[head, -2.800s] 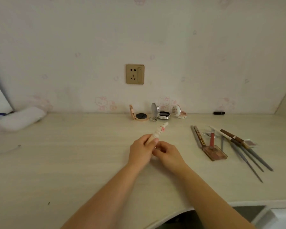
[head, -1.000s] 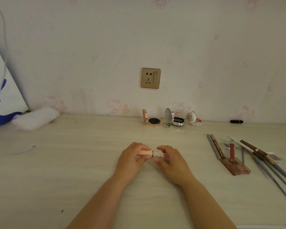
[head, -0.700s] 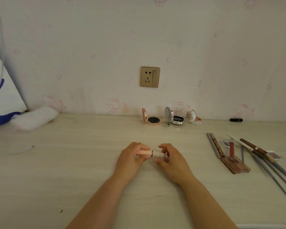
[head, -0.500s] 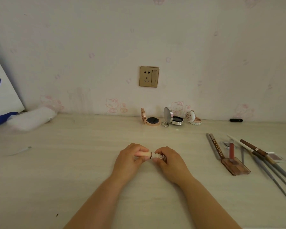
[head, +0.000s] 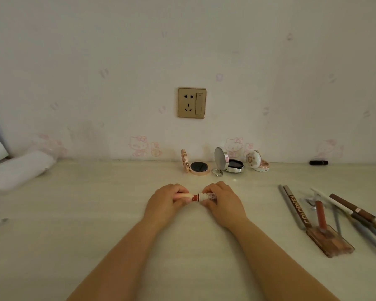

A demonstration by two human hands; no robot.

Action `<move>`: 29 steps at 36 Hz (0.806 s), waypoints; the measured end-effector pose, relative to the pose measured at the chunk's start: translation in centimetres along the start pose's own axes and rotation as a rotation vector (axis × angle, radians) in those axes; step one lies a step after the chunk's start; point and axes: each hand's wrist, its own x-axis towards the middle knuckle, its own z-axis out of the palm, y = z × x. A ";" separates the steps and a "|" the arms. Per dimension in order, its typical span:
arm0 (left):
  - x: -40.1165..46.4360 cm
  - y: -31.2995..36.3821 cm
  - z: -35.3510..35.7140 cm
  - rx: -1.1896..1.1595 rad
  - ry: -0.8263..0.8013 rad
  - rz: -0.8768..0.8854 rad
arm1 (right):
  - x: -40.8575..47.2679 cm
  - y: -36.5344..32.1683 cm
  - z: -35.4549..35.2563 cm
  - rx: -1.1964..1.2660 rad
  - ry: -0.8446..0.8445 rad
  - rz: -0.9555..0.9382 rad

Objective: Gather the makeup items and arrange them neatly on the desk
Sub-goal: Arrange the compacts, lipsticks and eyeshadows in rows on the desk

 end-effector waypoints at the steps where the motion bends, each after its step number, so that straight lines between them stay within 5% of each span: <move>1: 0.6 -0.3 0.0 0.014 0.003 0.008 | 0.6 0.1 0.2 -0.011 0.000 -0.002; 29: 5.3 -3.3 0.5 0.096 0.059 -0.012 | 5.5 1.1 1.9 -0.068 0.001 0.021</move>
